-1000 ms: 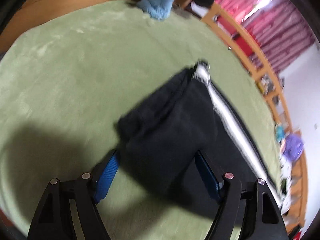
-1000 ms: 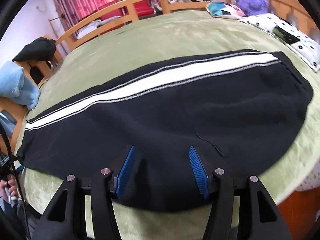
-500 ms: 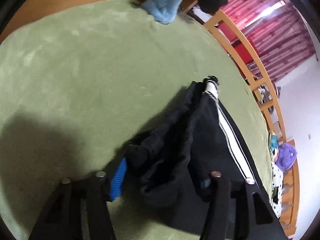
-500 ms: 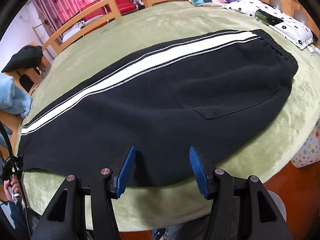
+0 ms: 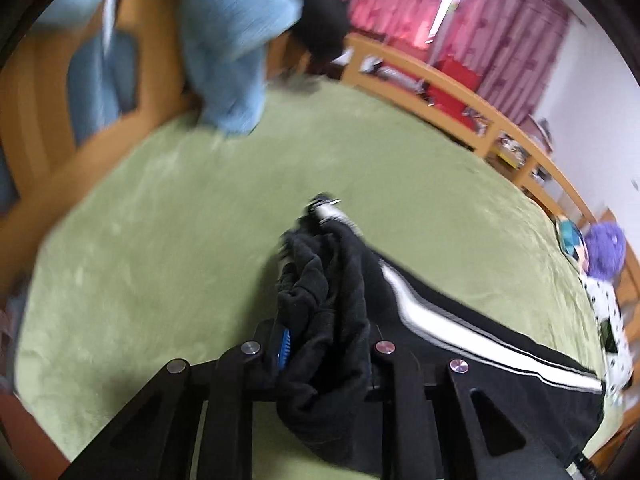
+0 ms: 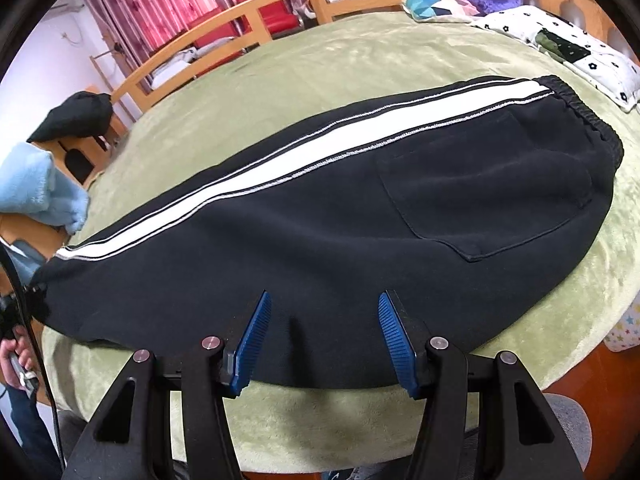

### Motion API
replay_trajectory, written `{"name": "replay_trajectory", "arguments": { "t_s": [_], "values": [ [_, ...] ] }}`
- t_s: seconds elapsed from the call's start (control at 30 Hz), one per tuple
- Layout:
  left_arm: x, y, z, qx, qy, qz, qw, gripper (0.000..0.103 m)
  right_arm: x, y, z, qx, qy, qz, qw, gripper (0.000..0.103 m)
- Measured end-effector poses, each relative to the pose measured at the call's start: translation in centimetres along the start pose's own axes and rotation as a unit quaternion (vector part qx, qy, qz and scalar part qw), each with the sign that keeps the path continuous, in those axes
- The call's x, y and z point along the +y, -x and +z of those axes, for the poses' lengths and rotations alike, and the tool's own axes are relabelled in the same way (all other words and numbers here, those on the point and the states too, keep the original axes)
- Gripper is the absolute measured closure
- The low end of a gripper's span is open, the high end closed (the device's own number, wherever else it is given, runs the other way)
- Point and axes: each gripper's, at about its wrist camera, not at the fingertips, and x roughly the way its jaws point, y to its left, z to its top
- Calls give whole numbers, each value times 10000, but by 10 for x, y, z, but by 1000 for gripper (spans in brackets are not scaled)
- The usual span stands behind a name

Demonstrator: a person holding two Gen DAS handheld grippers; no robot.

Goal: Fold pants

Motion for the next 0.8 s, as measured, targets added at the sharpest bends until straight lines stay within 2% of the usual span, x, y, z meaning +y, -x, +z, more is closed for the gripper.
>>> {"name": "replay_trajectory", "arguments": {
  "t_s": [0.1, 0.2, 0.27, 0.4, 0.53, 0.57, 0.63, 0.7, 0.73, 0.8],
  "values": [
    [-45, 22, 12, -208, -377, -163, 9989, 83, -2, 7, -4, -88, 35, 69, 9999, 47],
    [-100, 49, 11, -410, -915, -369, 9943, 84, -9, 16, -8, -159, 64, 127, 9998, 47],
    [-145, 66, 5, -504, -1306, -645, 9881, 84, -16, 25, -10, -239, 140, 86, 9996, 47],
    [-246, 86, -27, -488, -2084, -1353, 9674, 85, -34, 41, -13, -419, 142, 19, 9990, 47],
    [-327, 64, -74, 58, -2390, -1896, 9523, 84, -61, 56, -17, -561, -124, -42, 9983, 47],
    [-342, 55, -88, 225, -2469, -1977, 9484, 82, -67, 57, -17, -577, -211, -46, 9981, 47],
    [-369, 31, -120, 759, -2763, -2089, 9350, 72, -81, 61, -21, -579, -436, 16, 9974, 47],
    [-376, 11, -147, 1355, -2843, -2169, 9240, 69, -89, 62, -23, -556, -521, 51, 9971, 47],
    [-373, 9, -155, 1486, -2782, -2272, 9214, 69, -91, 63, -25, -537, -535, 56, 9971, 47],
    [-361, 8, -158, 1585, -2635, -2322, 9228, 56, -90, 63, -26, -505, -483, 114, 9975, 47]
  ]
}}
